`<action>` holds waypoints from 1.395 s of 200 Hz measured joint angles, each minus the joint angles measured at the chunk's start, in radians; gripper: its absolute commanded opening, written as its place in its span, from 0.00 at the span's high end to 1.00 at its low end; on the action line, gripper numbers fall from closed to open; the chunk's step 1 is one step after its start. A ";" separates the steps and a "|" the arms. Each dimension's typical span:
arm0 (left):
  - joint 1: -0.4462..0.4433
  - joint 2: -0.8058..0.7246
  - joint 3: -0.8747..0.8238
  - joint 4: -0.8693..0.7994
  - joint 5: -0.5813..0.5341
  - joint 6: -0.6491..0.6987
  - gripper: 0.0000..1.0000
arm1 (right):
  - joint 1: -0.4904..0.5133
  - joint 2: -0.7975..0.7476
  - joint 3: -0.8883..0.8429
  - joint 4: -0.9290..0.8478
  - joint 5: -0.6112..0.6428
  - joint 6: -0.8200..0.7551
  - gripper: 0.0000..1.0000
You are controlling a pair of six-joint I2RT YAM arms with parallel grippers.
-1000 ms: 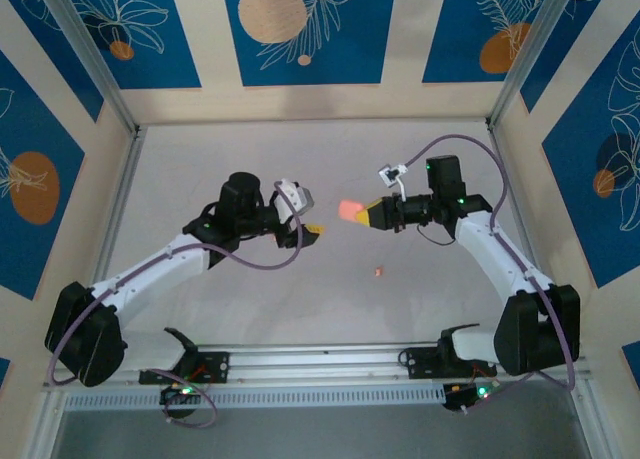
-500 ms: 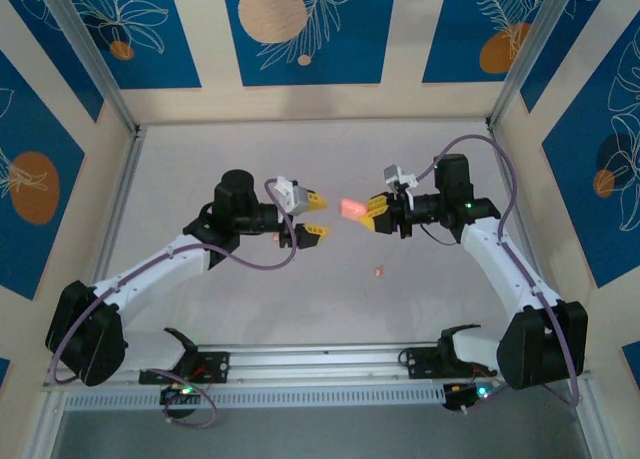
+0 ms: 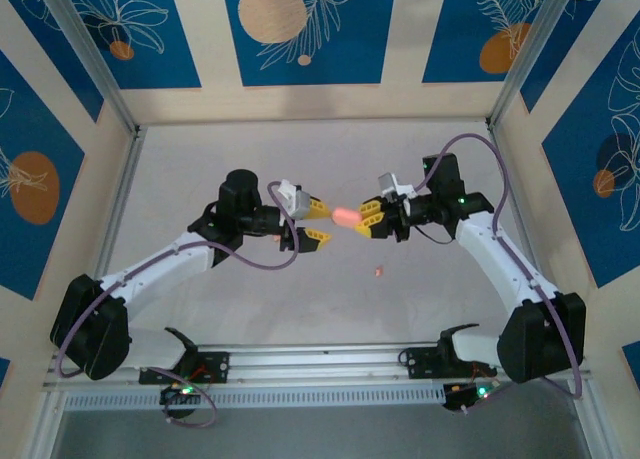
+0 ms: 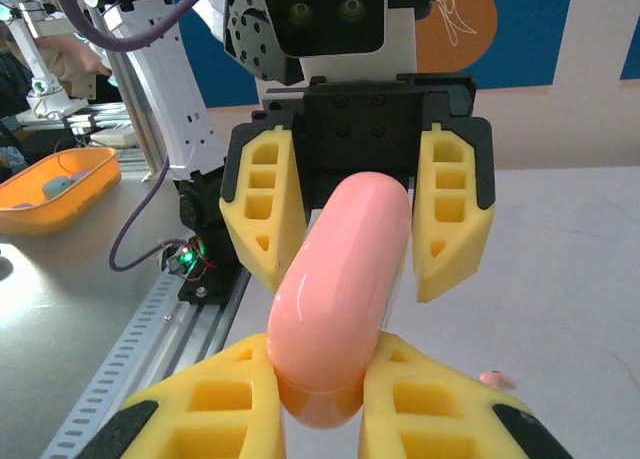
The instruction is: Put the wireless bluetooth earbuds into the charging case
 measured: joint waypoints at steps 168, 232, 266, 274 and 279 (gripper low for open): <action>-0.008 0.000 0.004 0.068 0.043 -0.056 0.67 | 0.069 0.107 0.116 -0.177 -0.008 -0.151 0.89; -0.008 -0.007 0.003 0.047 0.005 -0.029 0.83 | 0.070 0.107 0.121 -0.171 0.011 -0.145 0.78; -0.010 -0.055 0.003 -0.044 -0.108 0.058 0.84 | 0.066 0.090 0.117 -0.101 0.109 -0.044 0.61; -0.010 -0.071 0.003 -0.074 -0.136 0.089 0.84 | 0.059 0.073 0.109 -0.081 0.141 -0.016 0.58; -0.010 -0.082 0.003 -0.097 -0.154 0.108 0.84 | 0.055 0.062 0.105 -0.071 0.156 -0.006 0.57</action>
